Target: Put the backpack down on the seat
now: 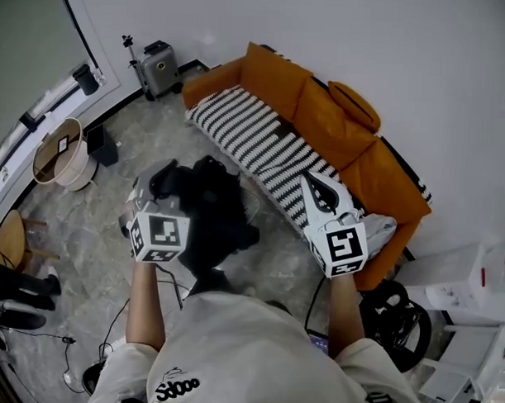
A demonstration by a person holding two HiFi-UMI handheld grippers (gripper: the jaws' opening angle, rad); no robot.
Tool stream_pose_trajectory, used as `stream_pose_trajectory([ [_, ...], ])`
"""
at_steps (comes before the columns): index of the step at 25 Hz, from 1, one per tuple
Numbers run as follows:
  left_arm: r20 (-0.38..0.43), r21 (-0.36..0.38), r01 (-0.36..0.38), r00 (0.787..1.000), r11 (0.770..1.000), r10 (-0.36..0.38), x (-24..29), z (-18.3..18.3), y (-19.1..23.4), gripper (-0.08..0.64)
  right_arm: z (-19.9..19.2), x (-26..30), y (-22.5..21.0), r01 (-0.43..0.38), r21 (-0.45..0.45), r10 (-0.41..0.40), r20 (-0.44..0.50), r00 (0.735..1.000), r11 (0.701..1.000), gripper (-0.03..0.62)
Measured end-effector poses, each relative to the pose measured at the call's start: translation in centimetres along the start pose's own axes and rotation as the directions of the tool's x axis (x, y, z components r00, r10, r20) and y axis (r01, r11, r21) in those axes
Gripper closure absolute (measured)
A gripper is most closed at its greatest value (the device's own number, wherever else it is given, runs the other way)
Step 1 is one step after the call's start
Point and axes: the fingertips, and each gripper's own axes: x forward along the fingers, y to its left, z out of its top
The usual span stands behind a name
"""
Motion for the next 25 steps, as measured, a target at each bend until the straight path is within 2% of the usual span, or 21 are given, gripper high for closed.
stream_pose_trajectory([
  [11,-0.003,-0.062,-0.015,1.000,0.998,0.015,5.5,0.2,0.5,0.548,-1.6,3.7,-4.0,-0.003,0.014,0.003,-0.009,1.000,1.000,0.590],
  [25,0.008,-0.050,-0.011,1.000,0.999,0.011,17.6,-0.9,5.4,0.548,-1.2,15.9,-9.6,0.022,0.046,-0.023,0.004,1.000,0.999,0.589],
])
